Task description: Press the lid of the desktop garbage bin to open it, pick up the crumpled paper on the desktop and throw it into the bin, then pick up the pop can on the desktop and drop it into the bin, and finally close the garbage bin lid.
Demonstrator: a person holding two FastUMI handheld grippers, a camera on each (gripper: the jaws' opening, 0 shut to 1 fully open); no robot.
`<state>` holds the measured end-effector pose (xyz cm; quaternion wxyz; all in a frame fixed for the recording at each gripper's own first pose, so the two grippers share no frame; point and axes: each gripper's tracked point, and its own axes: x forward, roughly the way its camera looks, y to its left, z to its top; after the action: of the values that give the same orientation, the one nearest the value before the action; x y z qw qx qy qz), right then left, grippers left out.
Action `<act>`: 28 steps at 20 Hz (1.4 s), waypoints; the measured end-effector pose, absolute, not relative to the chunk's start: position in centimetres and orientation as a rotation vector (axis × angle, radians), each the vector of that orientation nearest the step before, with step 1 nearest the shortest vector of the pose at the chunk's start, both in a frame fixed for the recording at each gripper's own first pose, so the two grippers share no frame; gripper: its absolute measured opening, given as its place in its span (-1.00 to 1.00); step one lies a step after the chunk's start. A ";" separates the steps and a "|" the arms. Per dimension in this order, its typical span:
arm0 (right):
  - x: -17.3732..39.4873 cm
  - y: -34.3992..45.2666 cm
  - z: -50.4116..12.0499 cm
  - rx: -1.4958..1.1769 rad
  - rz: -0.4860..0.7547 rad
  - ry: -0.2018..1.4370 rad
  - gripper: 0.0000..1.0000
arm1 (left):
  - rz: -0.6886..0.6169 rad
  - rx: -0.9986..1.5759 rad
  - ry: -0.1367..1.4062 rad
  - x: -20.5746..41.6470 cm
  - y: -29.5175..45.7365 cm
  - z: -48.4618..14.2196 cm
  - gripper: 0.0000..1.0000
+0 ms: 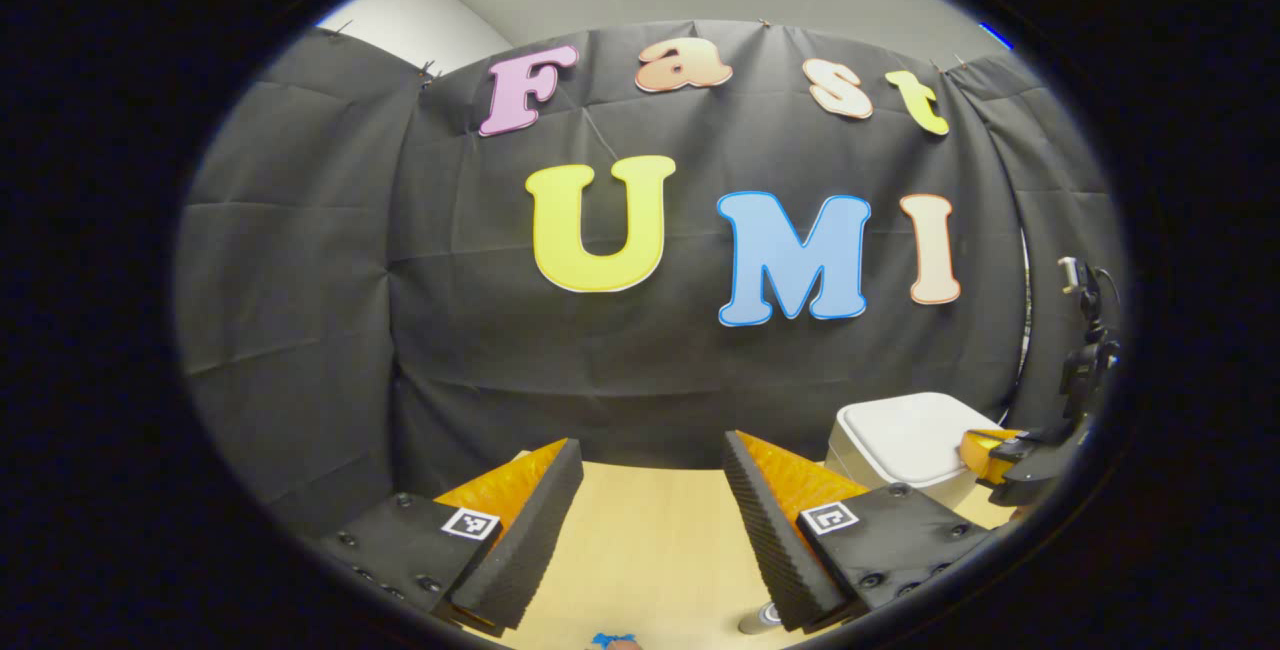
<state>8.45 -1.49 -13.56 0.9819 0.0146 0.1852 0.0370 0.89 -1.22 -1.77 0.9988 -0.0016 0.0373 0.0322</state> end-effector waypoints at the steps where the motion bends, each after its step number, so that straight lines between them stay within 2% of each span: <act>1: 8.4 -1.5 -13.4 0.028 0.080 0.370 -0.99 | 0.065 0.000 0.075 0.9 -1.3 -1.8 1.00; 3: 8.3 -1.6 -13.3 0.051 0.087 0.384 -0.99 | 0.072 0.005 0.070 0.8 -0.9 -1.8 1.00; 4: 8.3 -1.7 -12.9 0.068 0.086 0.381 -0.99 | 0.072 0.006 0.069 0.7 -0.9 -1.7 0.87; 14: 8.8 -2.3 -4.4 0.105 0.090 0.194 -0.99 | 0.039 0.004 0.056 0.2 -2.1 -1.4 0.87; 23: 6.8 -1.7 -2.0 0.115 0.111 0.156 -0.99 | 0.039 -0.009 0.078 -1.3 -0.4 -2.8 0.87; 25: 6.2 -1.2 -1.7 0.114 0.121 0.152 -0.99 | 0.036 -0.019 0.101 -1.4 0.2 -4.2 1.00; 28: 5.6 -0.8 -1.3 0.112 0.131 0.149 -0.99 | 0.022 -0.036 0.131 -1.7 1.2 -6.5 1.00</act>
<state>5.55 -0.84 -1.29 0.9935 0.0560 0.0745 0.0653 -1.73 1.17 -6.49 0.9976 -0.0179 0.0652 0.0111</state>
